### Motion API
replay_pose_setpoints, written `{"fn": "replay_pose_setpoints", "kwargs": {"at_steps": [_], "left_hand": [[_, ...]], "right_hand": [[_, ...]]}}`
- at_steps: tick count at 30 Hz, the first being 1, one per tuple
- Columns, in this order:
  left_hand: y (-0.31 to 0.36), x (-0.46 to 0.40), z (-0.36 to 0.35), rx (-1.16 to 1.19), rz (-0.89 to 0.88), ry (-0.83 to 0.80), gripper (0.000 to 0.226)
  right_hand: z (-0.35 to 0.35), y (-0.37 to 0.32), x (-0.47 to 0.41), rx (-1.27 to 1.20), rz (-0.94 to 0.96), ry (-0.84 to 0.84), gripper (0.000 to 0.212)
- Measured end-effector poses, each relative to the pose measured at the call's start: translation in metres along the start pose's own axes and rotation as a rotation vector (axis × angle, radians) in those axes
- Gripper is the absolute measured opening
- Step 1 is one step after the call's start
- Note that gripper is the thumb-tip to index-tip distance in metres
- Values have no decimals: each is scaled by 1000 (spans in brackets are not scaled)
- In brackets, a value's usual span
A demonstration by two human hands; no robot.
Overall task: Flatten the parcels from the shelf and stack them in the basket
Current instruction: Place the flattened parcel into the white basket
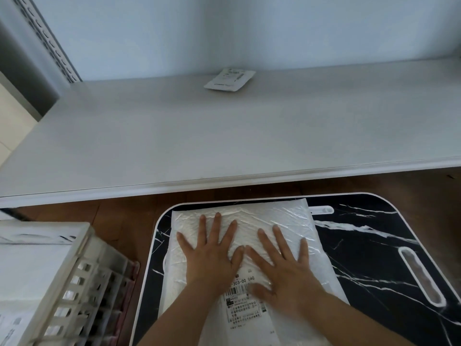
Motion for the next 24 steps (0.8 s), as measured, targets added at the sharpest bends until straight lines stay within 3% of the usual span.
{"fn": "replay_pose_setpoints", "kwargs": {"at_steps": [3,7,9,14,24], "left_hand": [[4,10,8,-39,19,-75,68],[12,43,19,-63,-53,-55,66],[16,66,22,-31,-83,-83,56],[9,102,19,-15,-85,-189,58],[19,68,17,66,-6,-109,60]], "right_hand": [[2,-6,37,-30,-5,-87,101],[-2,-13,56,-56,-44,-186,108],[10,-15,59,-55,-19,-135,102],[28,-13,42,-127,-85,-70,87],[2,-8,37,-41,-141,52,66]]}}
Point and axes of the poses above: each hand's wrist, its own x-axis away from the middle knuckle, its own z-axis out of the back of the hand, y = z × x, the point moved 2 cm from there along -x, towards the middle knuckle, and after that the axes turned 6 degrees about y, right-handed, at the moved point
